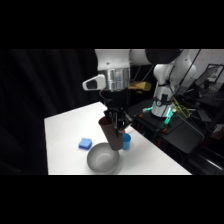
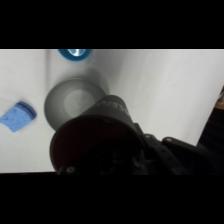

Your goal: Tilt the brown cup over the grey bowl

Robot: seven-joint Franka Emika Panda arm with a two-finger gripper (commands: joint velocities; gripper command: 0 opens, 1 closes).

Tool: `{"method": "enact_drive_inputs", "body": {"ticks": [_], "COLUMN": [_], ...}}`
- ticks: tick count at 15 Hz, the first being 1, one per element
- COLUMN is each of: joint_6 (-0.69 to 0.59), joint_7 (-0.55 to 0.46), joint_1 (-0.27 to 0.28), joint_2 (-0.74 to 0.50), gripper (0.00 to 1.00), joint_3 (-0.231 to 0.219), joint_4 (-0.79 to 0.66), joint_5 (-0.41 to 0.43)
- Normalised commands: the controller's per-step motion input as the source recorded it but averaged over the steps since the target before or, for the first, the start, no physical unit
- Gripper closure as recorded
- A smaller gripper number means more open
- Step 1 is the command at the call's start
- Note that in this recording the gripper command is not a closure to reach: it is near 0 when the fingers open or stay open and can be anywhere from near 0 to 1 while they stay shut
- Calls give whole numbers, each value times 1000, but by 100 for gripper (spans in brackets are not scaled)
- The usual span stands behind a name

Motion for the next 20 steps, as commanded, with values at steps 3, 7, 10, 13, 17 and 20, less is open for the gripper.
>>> {"method": "enact_drive_inputs", "body": {"ticks": [3,7,10,13,17,20], "joint_6": [-538,-729,-756,-816,-786,-612], "joint_7": [-811,-546,-264,-30,140,236], "joint_1": [-266,-285,-227,-196,-168,-132], "joint_2": [395,378,392,306,275,285], "gripper": [7,7,7,7,7,7], "joint_3": [100,106,95,64,15,-37], "joint_4": [629,639,585,562,561,450], "joint_5": [638,445,357,369,457,569]}}
